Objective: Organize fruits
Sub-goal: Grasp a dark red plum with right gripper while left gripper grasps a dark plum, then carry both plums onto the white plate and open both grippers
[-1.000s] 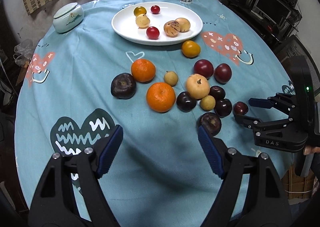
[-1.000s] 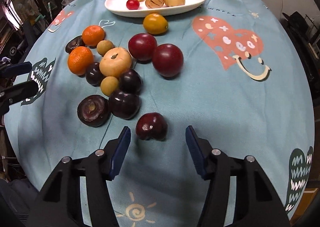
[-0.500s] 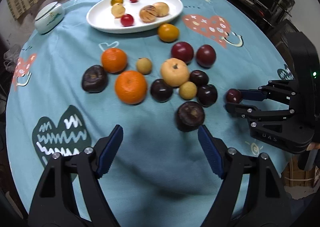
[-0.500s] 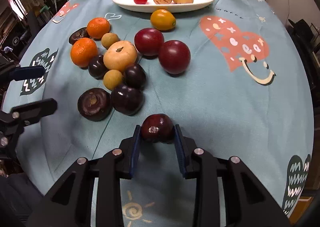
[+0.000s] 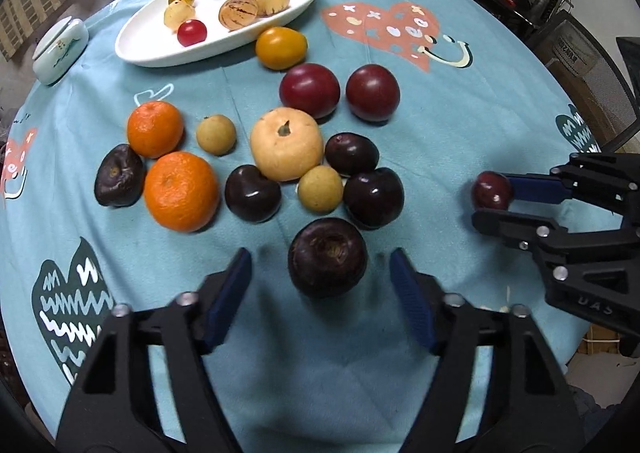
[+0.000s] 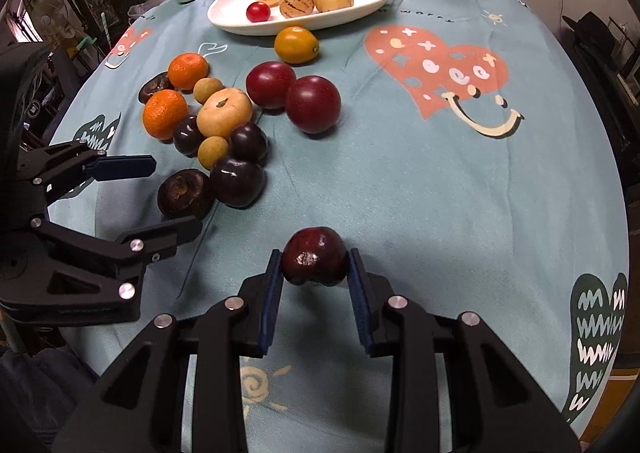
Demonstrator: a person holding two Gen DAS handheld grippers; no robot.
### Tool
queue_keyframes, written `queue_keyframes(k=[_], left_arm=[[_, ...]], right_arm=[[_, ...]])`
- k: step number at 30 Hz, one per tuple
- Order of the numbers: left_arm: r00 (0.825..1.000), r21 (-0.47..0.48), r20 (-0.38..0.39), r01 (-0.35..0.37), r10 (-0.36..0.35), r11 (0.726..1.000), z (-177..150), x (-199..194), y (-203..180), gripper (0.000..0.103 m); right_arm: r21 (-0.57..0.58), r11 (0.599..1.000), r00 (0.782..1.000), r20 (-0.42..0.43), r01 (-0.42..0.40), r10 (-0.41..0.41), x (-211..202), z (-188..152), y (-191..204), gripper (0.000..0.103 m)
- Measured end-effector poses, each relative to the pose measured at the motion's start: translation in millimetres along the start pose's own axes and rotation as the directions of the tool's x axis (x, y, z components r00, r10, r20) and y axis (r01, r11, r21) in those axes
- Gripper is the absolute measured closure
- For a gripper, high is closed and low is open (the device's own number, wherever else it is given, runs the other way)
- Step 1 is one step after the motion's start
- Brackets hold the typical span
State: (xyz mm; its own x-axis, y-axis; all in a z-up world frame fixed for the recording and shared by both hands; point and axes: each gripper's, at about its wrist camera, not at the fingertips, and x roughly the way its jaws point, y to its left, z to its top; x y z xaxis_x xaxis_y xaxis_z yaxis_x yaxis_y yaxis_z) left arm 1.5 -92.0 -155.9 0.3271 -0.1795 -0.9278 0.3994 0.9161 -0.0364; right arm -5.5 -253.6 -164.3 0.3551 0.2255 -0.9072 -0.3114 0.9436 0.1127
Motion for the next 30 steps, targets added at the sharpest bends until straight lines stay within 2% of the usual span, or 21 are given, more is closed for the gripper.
queue_keyframes(k=[1, 2, 8, 12, 21, 26, 30], left_arm=[[1.000, -0.006, -0.016, 0.008, -0.008, 1.000, 1.0, 4.0, 0.6, 0.059], [0.999, -0.016, -0.027, 0.021, -0.021, 1.000, 1.6, 7.0, 1.5, 0.061], [1.000, 0.000, -0.015, 0.018, -0.018, 1.000, -0.9, 5.2, 0.5, 0.061], [1.000, 0.011, 0.010, 0.014, -0.014, 1.000, -4.8, -10.3, 2.4, 0.061], [0.996, -0.004, 0.077, -0.036, 0.036, 0.999, -12.9, -54.2, 19.2, 0.061], [0.994, -0.032, 0.088, -0.055, 0.058, 0.998, -15.3, -66.8, 37.6, 0.061], [0.993, -0.037, 0.108, -0.039, 0.043, 0.999, -11.0, -73.2, 45.1, 0.061]], right_arm=[[0.004, 1.000, 1.000, -0.002, -0.003, 0.003, 0.3, -0.7, -1.3, 0.071], [0.007, 1.000, 1.000, -0.005, -0.008, 0.008, 0.8, -0.7, -2.3, 0.071], [0.003, 1.000, 1.000, -0.004, -0.022, 0.022, 0.7, -2.2, -0.2, 0.071], [-0.007, 0.999, 0.999, -0.005, -0.034, 0.034, 0.8, -2.4, 7.9, 0.071], [-0.103, 0.988, 0.994, -0.017, -0.113, 0.112, 2.1, -5.6, 59.8, 0.070], [-0.127, 0.985, 0.993, -0.023, -0.119, 0.117, 3.9, 0.2, 83.1, 0.070], [-0.135, 0.985, 0.994, -0.025, -0.109, 0.106, 1.7, 4.2, 90.1, 0.070]])
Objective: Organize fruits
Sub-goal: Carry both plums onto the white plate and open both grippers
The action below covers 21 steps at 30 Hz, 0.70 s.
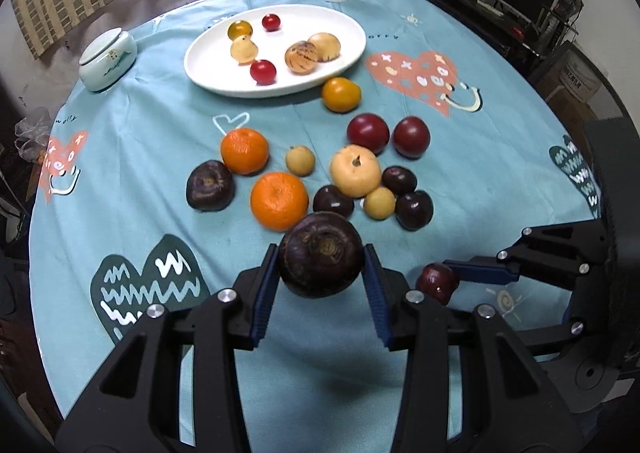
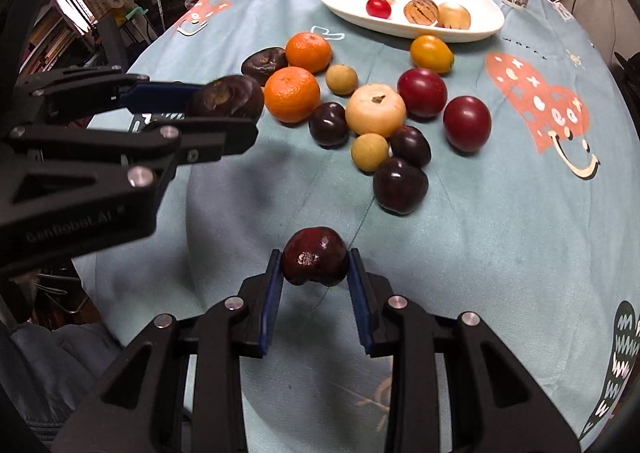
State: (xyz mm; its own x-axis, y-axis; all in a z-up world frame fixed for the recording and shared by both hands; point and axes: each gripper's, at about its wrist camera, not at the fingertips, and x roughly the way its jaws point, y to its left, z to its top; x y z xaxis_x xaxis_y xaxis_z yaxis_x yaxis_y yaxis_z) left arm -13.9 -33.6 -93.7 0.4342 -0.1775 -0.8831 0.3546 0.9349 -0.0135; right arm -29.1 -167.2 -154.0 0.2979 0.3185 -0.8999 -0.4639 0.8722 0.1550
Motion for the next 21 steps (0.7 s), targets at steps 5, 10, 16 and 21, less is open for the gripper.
queue_keyframes(k=[5, 10, 16, 21], left_arm=[[1.000, 0.008, 0.005, 0.022, -0.022, 1.000, 9.5, 1.5, -0.5, 0.061], [0.999, 0.006, 0.007, 0.046, -0.046, 0.999, 21.1, 4.7, 2.2, 0.061], [0.997, -0.029, 0.029, 0.069, -0.069, 0.997, 57.3, 6.9, 22.7, 0.061], [0.995, -0.058, 0.090, 0.049, -0.044, 0.997, 115.5, 9.9, 48.2, 0.061]], right_arm=[[0.015, 1.000, 1.000, -0.009, 0.010, -0.010, 1.3, 4.7, -3.9, 0.070], [0.025, 1.000, 1.000, -0.012, 0.008, -0.008, 1.3, 11.1, -9.3, 0.070], [0.013, 1.000, 0.999, 0.041, 0.018, -0.019, -13.6, 45.8, -26.0, 0.071], [0.005, 0.997, 0.985, 0.154, 0.072, -0.072, -34.3, 106.6, -56.0, 0.071]])
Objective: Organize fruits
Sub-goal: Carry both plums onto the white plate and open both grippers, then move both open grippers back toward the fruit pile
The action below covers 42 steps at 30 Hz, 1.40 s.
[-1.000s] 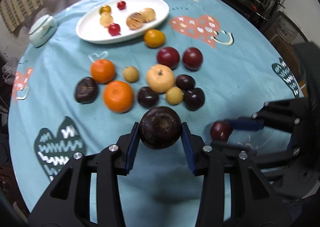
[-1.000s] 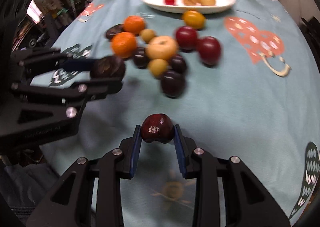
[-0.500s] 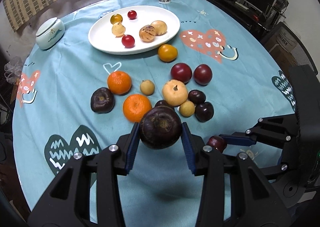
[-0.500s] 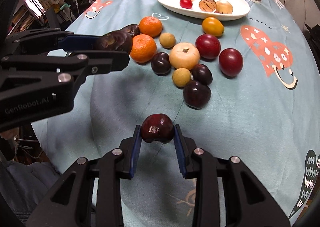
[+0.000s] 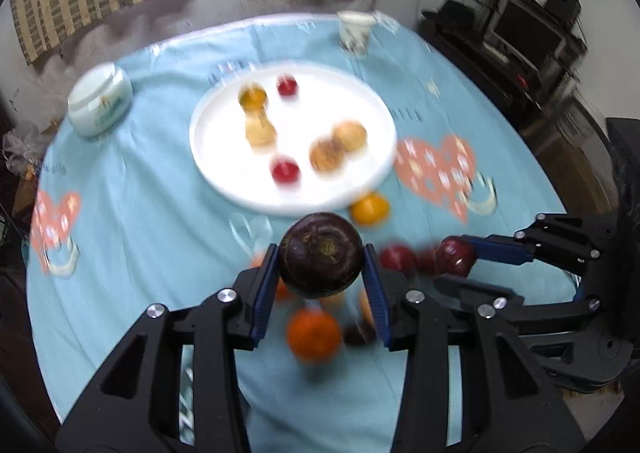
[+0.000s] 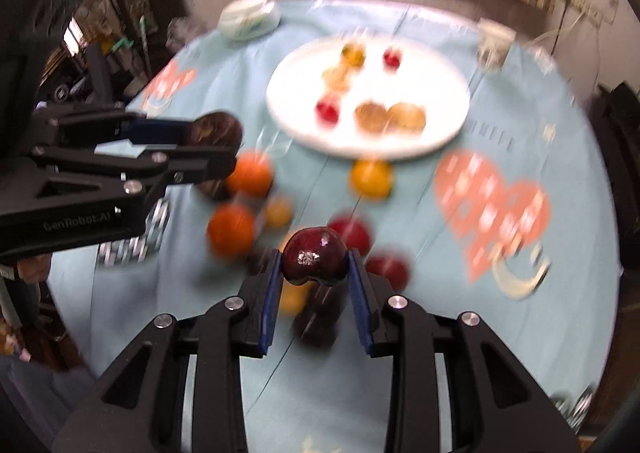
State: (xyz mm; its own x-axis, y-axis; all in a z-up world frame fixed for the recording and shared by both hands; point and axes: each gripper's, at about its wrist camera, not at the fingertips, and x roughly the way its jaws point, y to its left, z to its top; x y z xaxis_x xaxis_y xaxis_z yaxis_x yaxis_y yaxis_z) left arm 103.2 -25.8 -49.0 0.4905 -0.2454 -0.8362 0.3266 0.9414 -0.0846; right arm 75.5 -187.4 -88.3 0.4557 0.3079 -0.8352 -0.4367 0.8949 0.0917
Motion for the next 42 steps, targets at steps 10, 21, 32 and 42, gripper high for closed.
queue_keyframes(k=[10, 21, 32, 42], left_arm=[[0.995, -0.109, -0.046, -0.098, 0.093, 0.989, 90.0, 78.5, 36.8, 0.061], [0.996, -0.186, -0.038, -0.092, 0.087, 0.978, 91.4, 100.7, 71.1, 0.036], [0.995, -0.131, 0.065, -0.068, 0.077, 0.989, 45.9, 19.2, 68.4, 0.025], [0.999, -0.065, -0.053, -0.006, 0.003, 0.998, -107.5, -12.8, 27.2, 0.018]], right_arm=[[0.068, 0.993, 0.991, 0.090, 0.092, -0.098, 58.7, 103.6, -54.9, 0.071], [0.124, 0.991, 0.998, 0.044, 0.042, -0.048, 103.2, 131.1, -87.7, 0.037], [0.030, 0.999, 0.995, 0.100, 0.019, -0.022, 27.0, 77.9, -60.1, 0.037], [0.228, 0.974, 0.995, -0.096, -0.018, 0.041, 13.5, -84.3, -23.9, 0.037]])
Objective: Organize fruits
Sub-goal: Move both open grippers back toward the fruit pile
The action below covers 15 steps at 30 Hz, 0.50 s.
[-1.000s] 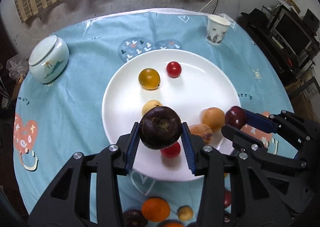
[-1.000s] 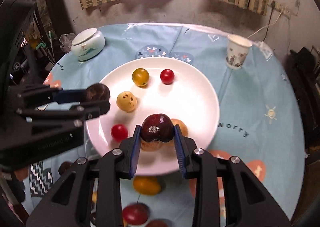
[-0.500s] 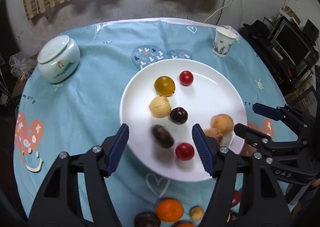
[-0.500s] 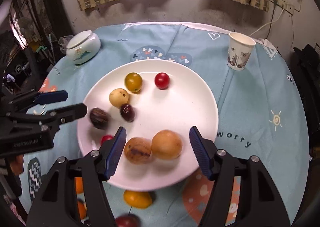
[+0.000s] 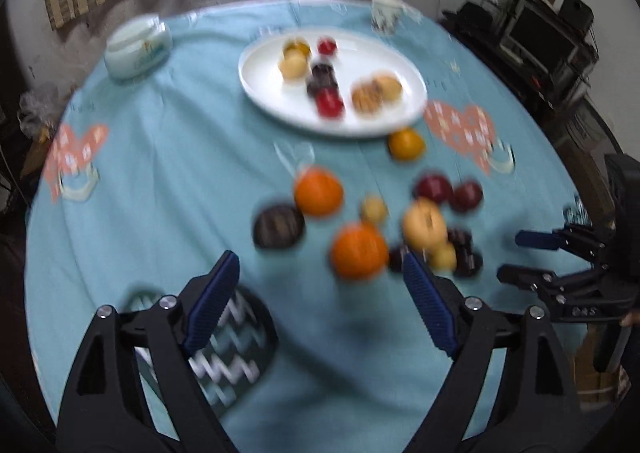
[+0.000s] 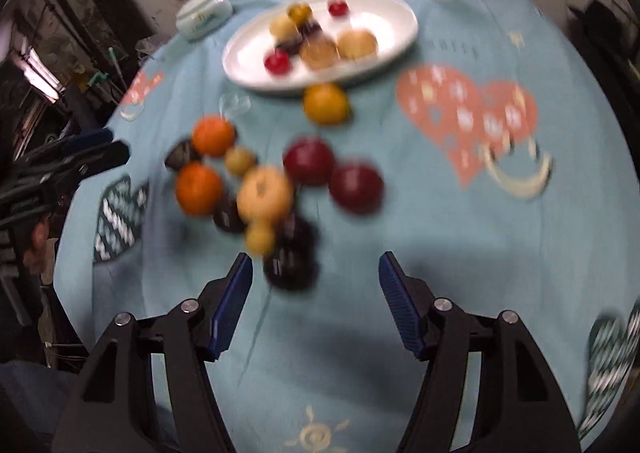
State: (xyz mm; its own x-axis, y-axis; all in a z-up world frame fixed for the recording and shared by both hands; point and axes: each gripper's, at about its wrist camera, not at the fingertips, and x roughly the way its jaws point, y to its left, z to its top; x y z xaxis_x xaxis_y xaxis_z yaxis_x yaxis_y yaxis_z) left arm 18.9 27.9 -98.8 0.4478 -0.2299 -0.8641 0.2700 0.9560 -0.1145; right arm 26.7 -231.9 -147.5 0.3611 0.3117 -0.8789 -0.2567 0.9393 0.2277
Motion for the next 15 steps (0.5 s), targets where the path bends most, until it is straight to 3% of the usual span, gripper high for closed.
queue_keyframes(k=[3, 5, 15], left_arm=[[0.996, 0.013, -0.087, 0.008, -0.007, 1.000, -36.2, 11.4, -10.7, 0.018], [0.993, 0.031, -0.114, 0.012, -0.009, 0.999, -48.3, 13.8, -16.6, 0.018], [0.998, 0.039, -0.063, -0.002, 0.004, 0.999, -53.9, -12.0, -23.1, 0.018]], right_arm=[[-0.006, 0.999, 0.999, -0.038, 0.032, -0.032, 12.6, -32.8, 10.6, 0.037], [-0.026, 0.999, 0.999, -0.018, 0.030, -0.030, 13.0, -39.8, 18.9, 0.041], [-0.029, 0.997, 0.998, 0.011, 0.068, -0.068, 28.1, -11.0, 25.2, 0.044]])
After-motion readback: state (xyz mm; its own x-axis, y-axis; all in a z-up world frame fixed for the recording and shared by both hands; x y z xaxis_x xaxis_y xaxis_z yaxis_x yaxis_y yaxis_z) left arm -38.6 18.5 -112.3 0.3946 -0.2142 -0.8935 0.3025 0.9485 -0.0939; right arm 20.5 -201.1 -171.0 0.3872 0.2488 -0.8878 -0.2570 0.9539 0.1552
